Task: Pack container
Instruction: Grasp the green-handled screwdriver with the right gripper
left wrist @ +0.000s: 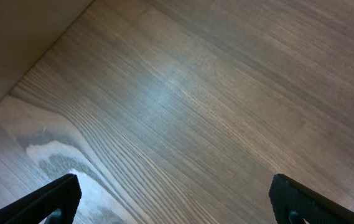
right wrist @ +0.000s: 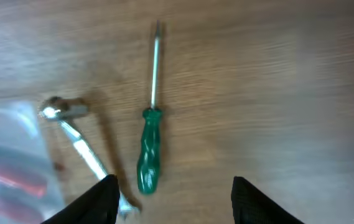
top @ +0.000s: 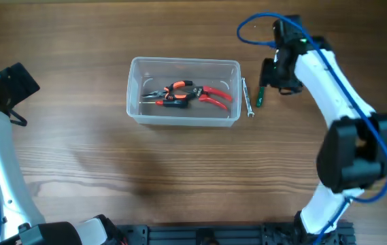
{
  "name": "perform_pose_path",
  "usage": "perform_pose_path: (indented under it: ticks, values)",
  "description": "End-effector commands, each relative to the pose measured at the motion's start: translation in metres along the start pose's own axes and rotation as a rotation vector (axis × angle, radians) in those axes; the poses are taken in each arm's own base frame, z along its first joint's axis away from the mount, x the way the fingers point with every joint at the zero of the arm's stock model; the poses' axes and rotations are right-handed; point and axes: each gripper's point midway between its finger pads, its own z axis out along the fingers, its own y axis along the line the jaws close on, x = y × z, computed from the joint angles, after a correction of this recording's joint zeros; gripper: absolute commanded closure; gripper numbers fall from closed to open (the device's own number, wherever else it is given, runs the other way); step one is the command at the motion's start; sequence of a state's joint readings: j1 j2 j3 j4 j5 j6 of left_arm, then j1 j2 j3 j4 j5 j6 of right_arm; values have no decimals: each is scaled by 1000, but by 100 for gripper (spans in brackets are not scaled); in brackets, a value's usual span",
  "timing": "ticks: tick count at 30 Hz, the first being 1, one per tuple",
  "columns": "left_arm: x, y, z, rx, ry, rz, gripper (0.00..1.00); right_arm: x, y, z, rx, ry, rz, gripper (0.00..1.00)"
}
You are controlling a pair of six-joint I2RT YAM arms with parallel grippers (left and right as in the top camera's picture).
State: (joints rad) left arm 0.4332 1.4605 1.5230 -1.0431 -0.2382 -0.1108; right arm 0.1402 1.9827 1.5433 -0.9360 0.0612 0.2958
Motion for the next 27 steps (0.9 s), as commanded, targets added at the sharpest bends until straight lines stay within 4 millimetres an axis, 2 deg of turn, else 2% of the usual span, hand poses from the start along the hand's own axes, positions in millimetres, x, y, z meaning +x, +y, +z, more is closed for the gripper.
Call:
perform_pose_path:
  ticks: [1, 3, 5, 8, 15, 17, 21, 22, 23, 25, 27]
  values:
    - [-1, 0, 1, 3, 2, -13, 0, 13, 14, 41, -59, 95, 18, 46]
    - [-1, 0, 1, 3, 2, -13, 0, 17, 18, 57, -74, 124, 18, 49]
    - [-1, 0, 1, 3, 2, -13, 0, 18, 17, 63, -70, 134, 19, 52]
    - [-1, 0, 1, 3, 2, -13, 0, 20, 17, 63, -68, 140, 23, 59]
    - [-1, 0, 1, 3, 2, -13, 0, 23, 17, 71, -64, 142, 73, 64]
    - [-1, 0, 1, 3, 2, -13, 0, 24, 16, 71, -62, 144, 73, 71]
    - [-1, 0, 1, 3, 2, -13, 0, 22, 16, 72, -63, 134, 74, 75]
    - [-1, 0, 1, 3, 2, -13, 0, 22, 16, 72, -62, 134, 77, 89]
    - [-1, 0, 1, 3, 2, -13, 0, 22, 16, 72, -62, 135, 82, 96]
    - [-1, 0, 1, 3, 2, -13, 0, 22, 15, 70, -59, 138, 81, 96]
    - [-1, 0, 1, 3, 2, -13, 0, 19, 9, 56, -32, 129, 80, 96]
